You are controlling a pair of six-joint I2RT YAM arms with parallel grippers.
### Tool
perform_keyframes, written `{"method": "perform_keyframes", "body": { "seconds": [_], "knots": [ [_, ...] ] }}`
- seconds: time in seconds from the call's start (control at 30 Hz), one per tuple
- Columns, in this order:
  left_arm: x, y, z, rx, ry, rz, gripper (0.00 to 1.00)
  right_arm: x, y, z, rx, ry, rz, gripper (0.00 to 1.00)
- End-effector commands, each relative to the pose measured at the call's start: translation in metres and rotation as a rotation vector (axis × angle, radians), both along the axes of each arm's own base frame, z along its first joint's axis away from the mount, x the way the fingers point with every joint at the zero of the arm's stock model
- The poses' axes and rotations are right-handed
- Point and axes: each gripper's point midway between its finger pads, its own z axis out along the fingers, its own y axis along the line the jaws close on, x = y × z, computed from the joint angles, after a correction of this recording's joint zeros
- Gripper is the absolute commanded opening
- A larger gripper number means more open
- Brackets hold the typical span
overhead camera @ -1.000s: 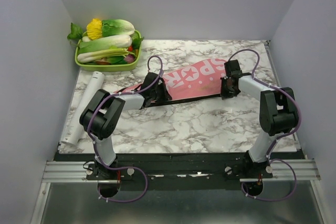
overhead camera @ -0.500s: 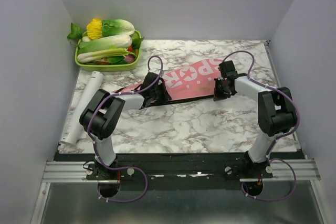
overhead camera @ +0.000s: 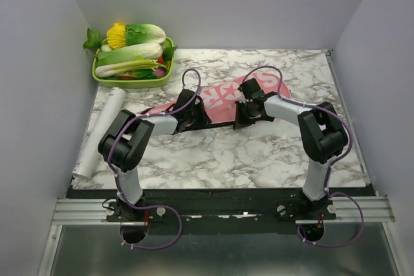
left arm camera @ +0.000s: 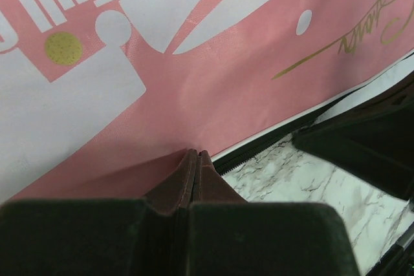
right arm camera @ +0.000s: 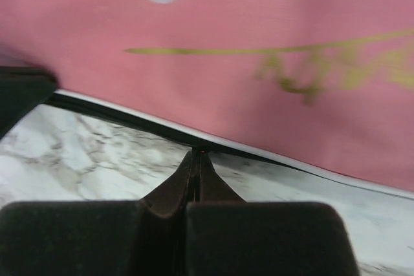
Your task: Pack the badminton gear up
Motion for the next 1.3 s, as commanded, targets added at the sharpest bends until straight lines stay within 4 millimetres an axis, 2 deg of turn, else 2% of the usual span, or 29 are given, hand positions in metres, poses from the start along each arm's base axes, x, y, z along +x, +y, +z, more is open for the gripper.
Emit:
{"method": "perform_keyframes", "body": {
  "seconds": [0.0,0.13,0.23,0.27,0.33,0.37,0.43,0.47,0.5,0.53,0.57,0.6,0.63,0.67,0.73,0.77,0.8,0.83,0.87,0.9,0.93,1.0,1.03,1.1,1.13,1.17,1.23,1.27],
  "knots": [
    [0.0,-0.003,0.0,-0.003,0.004,-0.026,0.0,-0.012,0.057,0.005,0.154,0.047,0.073,0.01],
    [-0.001,-0.004,0.005,-0.011,0.0,-0.031,0.0,-0.031,0.101,0.003,0.219,0.08,0.159,0.01],
    [-0.003,-0.005,0.014,-0.019,-0.012,-0.035,0.0,-0.037,0.117,-0.006,0.246,0.105,0.161,0.01],
    [-0.005,-0.007,0.022,-0.026,-0.027,-0.04,0.0,-0.04,0.115,-0.012,0.248,0.119,0.143,0.01],
    [-0.01,-0.005,0.027,-0.02,-0.028,-0.043,0.0,-0.034,0.114,-0.015,0.246,0.103,0.076,0.01],
    [-0.012,-0.006,0.037,-0.03,-0.045,-0.046,0.02,-0.034,0.111,-0.017,0.238,0.102,0.06,0.01],
    [-0.022,-0.005,0.042,-0.035,-0.043,-0.046,0.06,-0.027,0.111,-0.013,0.259,0.08,0.023,0.01],
    [-0.025,-0.004,0.056,-0.049,-0.067,-0.044,0.07,-0.026,0.111,-0.013,0.268,0.078,0.005,0.01],
    [-0.029,-0.004,0.061,-0.049,-0.072,-0.044,0.07,-0.028,0.109,-0.015,0.28,0.095,-0.03,0.01],
    [-0.037,0.0,0.06,-0.034,-0.054,-0.042,0.07,-0.022,0.11,-0.013,0.308,0.084,-0.052,0.01],
    [-0.038,0.004,0.074,-0.033,-0.087,-0.028,0.08,-0.021,0.108,-0.013,0.323,0.088,-0.073,0.01],
    [-0.042,0.008,0.078,-0.024,-0.093,-0.02,0.1,-0.026,0.103,-0.021,0.325,0.113,-0.118,0.01],
    [-0.051,0.014,0.074,0.001,-0.077,-0.016,0.11,-0.016,0.103,-0.014,0.361,0.076,-0.145,0.01],
    [-0.053,0.017,0.091,-0.013,-0.118,-0.002,0.12,-0.014,0.099,-0.015,0.37,0.072,-0.176,0.01],
    [-0.066,0.029,0.09,0.018,-0.102,0.008,0.13,-0.009,0.084,-0.014,0.409,0.058,-0.258,0.01],
    [-0.071,0.033,0.103,0.011,-0.134,0.015,0.13,-0.008,0.077,-0.016,0.414,0.056,-0.287,0.01],
    [-0.074,0.039,0.105,0.026,-0.143,0.027,0.15,-0.006,0.07,-0.014,0.426,0.049,-0.319,0.01],
    [-0.081,0.046,0.102,0.052,-0.127,0.03,0.16,-0.005,0.053,-0.019,0.435,0.042,-0.358,0.01],
    [-0.085,0.051,0.111,0.056,-0.147,0.042,0.16,-0.001,0.046,-0.01,0.459,0.02,-0.374,0.01],
    [-0.086,0.059,0.111,0.088,-0.157,0.064,0.17,0.001,0.038,-0.007,0.475,0.015,-0.394,0.01],
    [-0.09,0.068,0.108,0.121,-0.144,0.079,0.17,0.011,0.021,-0.003,0.494,-0.012,-0.431,0.01],
    [-0.095,0.077,0.114,0.136,-0.157,0.102,0.19,0.011,0.002,0.003,0.514,-0.032,-0.457,0.01],
    [-0.095,0.084,0.112,0.163,-0.156,0.131,0.2,0.017,-0.011,0.008,0.533,-0.042,-0.473,0.01],
    [-0.092,0.094,0.114,0.198,-0.166,0.161,0.26,0.02,-0.022,0.016,0.556,-0.056,-0.461,0.01],
    [-0.091,0.1,0.112,0.22,-0.16,0.176,0.26,0.025,-0.035,0.018,0.557,-0.061,-0.485,0.01],
    [-0.087,0.103,0.112,0.235,-0.16,0.189,0.26,0.026,-0.04,0.02,0.559,-0.065,-0.486,0.01],
    [-0.08,0.114,0.106,0.255,-0.138,0.224,0.26,0.028,-0.057,0.024,0.553,-0.081,-0.497,0.01],
    [-0.077,0.117,0.097,0.272,-0.107,0.236,0.26,0.028,-0.062,0.026,0.547,-0.089,-0.501,0.01]
  ]
}}
